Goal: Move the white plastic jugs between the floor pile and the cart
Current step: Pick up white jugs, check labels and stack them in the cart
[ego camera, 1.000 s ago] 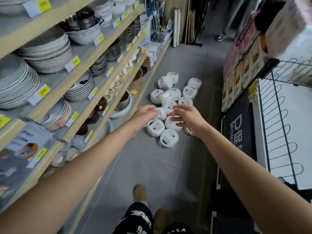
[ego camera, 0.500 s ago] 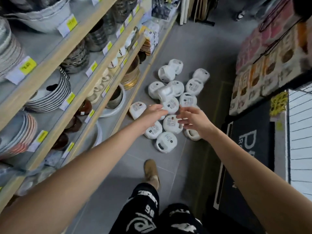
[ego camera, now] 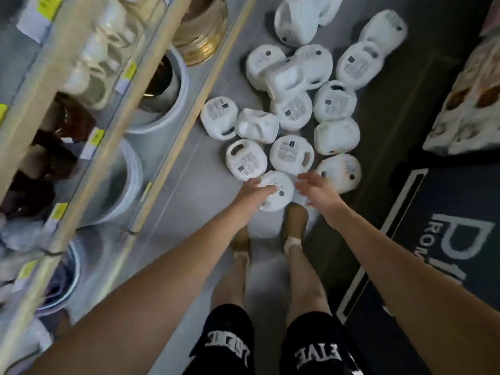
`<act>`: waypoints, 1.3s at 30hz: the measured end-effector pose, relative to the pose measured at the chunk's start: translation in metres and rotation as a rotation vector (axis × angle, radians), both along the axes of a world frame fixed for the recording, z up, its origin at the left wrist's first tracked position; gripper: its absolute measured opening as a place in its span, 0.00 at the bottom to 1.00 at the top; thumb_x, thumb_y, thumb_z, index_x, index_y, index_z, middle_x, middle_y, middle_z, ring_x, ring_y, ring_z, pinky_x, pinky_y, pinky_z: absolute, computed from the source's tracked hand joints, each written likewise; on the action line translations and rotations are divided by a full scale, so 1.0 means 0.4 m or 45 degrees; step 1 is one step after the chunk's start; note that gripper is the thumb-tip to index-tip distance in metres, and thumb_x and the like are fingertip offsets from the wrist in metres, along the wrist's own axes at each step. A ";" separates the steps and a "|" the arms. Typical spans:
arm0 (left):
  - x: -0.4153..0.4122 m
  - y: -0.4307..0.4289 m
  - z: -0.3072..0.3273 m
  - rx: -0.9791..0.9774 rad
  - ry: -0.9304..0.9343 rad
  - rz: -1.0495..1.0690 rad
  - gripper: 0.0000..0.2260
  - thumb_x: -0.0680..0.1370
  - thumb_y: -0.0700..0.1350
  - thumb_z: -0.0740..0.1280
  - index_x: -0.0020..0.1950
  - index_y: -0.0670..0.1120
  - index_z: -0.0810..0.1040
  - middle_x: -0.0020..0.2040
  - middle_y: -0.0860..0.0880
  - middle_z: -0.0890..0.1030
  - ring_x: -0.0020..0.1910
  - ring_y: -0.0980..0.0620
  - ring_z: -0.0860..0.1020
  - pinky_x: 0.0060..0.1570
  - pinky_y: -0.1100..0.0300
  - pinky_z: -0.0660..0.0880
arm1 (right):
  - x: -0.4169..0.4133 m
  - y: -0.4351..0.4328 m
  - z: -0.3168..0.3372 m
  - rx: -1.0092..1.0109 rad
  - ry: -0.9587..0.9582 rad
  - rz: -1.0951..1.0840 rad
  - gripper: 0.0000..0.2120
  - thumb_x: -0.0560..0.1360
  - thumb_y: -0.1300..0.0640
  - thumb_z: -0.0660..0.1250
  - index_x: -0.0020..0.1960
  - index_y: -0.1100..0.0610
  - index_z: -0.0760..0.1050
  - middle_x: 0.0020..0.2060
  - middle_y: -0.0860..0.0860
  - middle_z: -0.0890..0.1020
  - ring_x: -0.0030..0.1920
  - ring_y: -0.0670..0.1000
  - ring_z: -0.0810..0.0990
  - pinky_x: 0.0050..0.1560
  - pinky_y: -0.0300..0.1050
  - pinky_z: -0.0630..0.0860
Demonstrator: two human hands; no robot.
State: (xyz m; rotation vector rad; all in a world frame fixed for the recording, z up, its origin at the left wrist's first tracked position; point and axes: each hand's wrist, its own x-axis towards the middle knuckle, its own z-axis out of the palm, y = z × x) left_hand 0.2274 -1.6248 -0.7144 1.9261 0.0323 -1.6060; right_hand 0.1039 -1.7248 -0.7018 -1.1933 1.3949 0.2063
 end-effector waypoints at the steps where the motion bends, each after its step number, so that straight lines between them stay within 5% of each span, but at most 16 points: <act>1: -0.013 -0.014 -0.062 0.014 -0.007 0.048 0.22 0.74 0.45 0.70 0.67 0.41 0.71 0.63 0.43 0.77 0.54 0.51 0.75 0.36 0.65 0.69 | -0.004 -0.013 -0.061 0.015 0.018 0.042 0.16 0.79 0.60 0.64 0.67 0.59 0.71 0.53 0.52 0.77 0.41 0.42 0.74 0.50 0.40 0.72; 4: -0.058 -0.045 -0.249 0.062 -0.071 0.171 0.36 0.64 0.51 0.75 0.69 0.46 0.69 0.64 0.46 0.76 0.61 0.50 0.76 0.50 0.65 0.74 | -0.027 -0.048 -0.254 0.041 0.108 0.119 0.19 0.79 0.57 0.64 0.69 0.57 0.69 0.56 0.51 0.75 0.49 0.46 0.75 0.54 0.42 0.70; 8: -0.105 -0.065 -0.513 0.164 -0.125 0.323 0.34 0.72 0.46 0.74 0.74 0.46 0.62 0.69 0.46 0.70 0.65 0.48 0.72 0.54 0.62 0.71 | -0.047 -0.094 -0.535 0.054 0.204 0.193 0.23 0.79 0.52 0.65 0.72 0.53 0.65 0.65 0.51 0.73 0.62 0.52 0.73 0.61 0.46 0.69; 11: -0.140 -0.073 -0.711 0.234 -0.122 0.357 0.40 0.71 0.49 0.75 0.76 0.46 0.57 0.73 0.44 0.65 0.68 0.44 0.70 0.64 0.52 0.72 | -0.060 -0.118 -0.734 0.065 0.219 0.246 0.24 0.79 0.53 0.65 0.73 0.54 0.63 0.69 0.52 0.71 0.66 0.54 0.71 0.56 0.40 0.68; 15: -0.161 -0.070 -0.948 0.300 -0.155 0.424 0.45 0.68 0.53 0.77 0.77 0.50 0.55 0.75 0.45 0.62 0.71 0.43 0.66 0.66 0.43 0.71 | -0.062 -0.137 -0.963 0.060 0.202 0.335 0.26 0.79 0.52 0.65 0.74 0.56 0.62 0.67 0.52 0.71 0.62 0.49 0.71 0.47 0.33 0.68; 17: -0.161 -0.054 -1.038 0.335 -0.224 0.466 0.48 0.67 0.54 0.77 0.78 0.49 0.51 0.75 0.45 0.61 0.73 0.44 0.64 0.68 0.44 0.68 | -0.064 -0.138 -1.057 0.040 0.179 0.423 0.26 0.78 0.49 0.65 0.72 0.58 0.64 0.63 0.52 0.73 0.58 0.48 0.72 0.50 0.36 0.69; 20: -0.149 -0.020 -1.144 0.323 -0.254 0.522 0.50 0.68 0.52 0.77 0.79 0.47 0.48 0.76 0.45 0.57 0.75 0.46 0.61 0.72 0.50 0.64 | -0.065 -0.142 -1.169 0.063 0.121 0.483 0.25 0.75 0.45 0.69 0.66 0.58 0.70 0.55 0.48 0.77 0.48 0.41 0.77 0.39 0.26 0.72; 23: -0.140 0.012 -1.205 0.220 -0.175 0.554 0.46 0.65 0.55 0.78 0.76 0.47 0.57 0.72 0.45 0.65 0.69 0.47 0.69 0.66 0.52 0.70 | -0.062 -0.150 -1.239 0.094 0.042 0.445 0.27 0.73 0.45 0.72 0.67 0.54 0.70 0.55 0.45 0.78 0.50 0.38 0.77 0.40 0.23 0.72; 27: -0.141 0.038 -1.232 0.114 -0.029 0.636 0.37 0.68 0.48 0.78 0.70 0.49 0.60 0.64 0.49 0.74 0.60 0.53 0.76 0.54 0.60 0.77 | -0.075 -0.141 -1.284 0.094 -0.063 0.365 0.24 0.72 0.48 0.73 0.64 0.46 0.69 0.56 0.42 0.79 0.55 0.41 0.79 0.56 0.38 0.77; 30: -0.135 0.046 -1.221 0.097 0.000 0.668 0.39 0.69 0.48 0.77 0.73 0.47 0.59 0.65 0.48 0.74 0.60 0.52 0.76 0.55 0.56 0.78 | -0.080 -0.128 -1.276 0.162 -0.098 0.282 0.23 0.71 0.49 0.74 0.63 0.49 0.72 0.55 0.46 0.82 0.54 0.45 0.82 0.54 0.44 0.80; 39: -0.093 0.112 -0.988 0.236 -0.004 0.508 0.38 0.68 0.58 0.76 0.71 0.53 0.60 0.64 0.50 0.72 0.57 0.52 0.75 0.32 0.66 0.75 | -0.062 -0.056 -1.040 0.249 -0.055 0.284 0.37 0.63 0.38 0.75 0.65 0.53 0.69 0.55 0.50 0.82 0.52 0.49 0.83 0.53 0.50 0.81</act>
